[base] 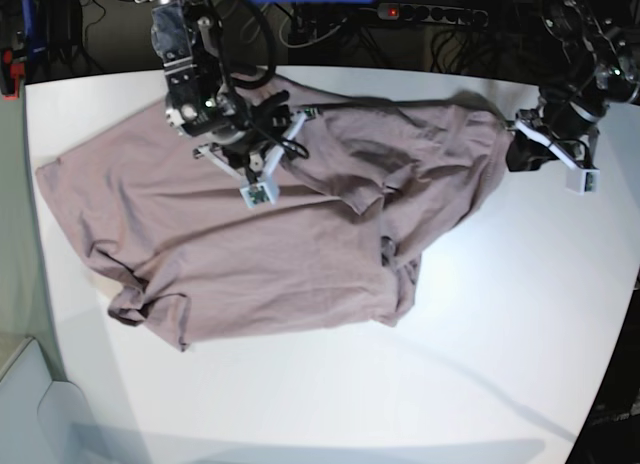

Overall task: Layout the t-shirt on the table in an organized manner, then fold the t-shirt properly
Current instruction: 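Grasp the shirt edge with the right gripper and pull it toward the robot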

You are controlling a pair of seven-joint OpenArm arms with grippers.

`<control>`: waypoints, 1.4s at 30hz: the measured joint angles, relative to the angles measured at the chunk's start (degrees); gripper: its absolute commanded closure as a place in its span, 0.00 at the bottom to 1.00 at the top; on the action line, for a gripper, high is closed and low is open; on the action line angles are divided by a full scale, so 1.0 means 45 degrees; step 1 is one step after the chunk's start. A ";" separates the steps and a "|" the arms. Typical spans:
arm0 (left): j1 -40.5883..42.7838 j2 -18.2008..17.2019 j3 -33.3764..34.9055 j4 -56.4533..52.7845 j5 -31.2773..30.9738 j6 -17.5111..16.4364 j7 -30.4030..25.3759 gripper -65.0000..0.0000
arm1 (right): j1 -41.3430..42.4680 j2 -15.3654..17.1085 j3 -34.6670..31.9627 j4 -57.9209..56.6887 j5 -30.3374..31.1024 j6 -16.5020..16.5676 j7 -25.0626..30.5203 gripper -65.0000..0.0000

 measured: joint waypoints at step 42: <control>-0.0991 0.0112 0.0092 -0.0792 0.0151 0.0005 0.0019 0.81 | -0.3667 0.3478 -0.5935 0.4041 0.0029 -0.0743 0.2730 1.00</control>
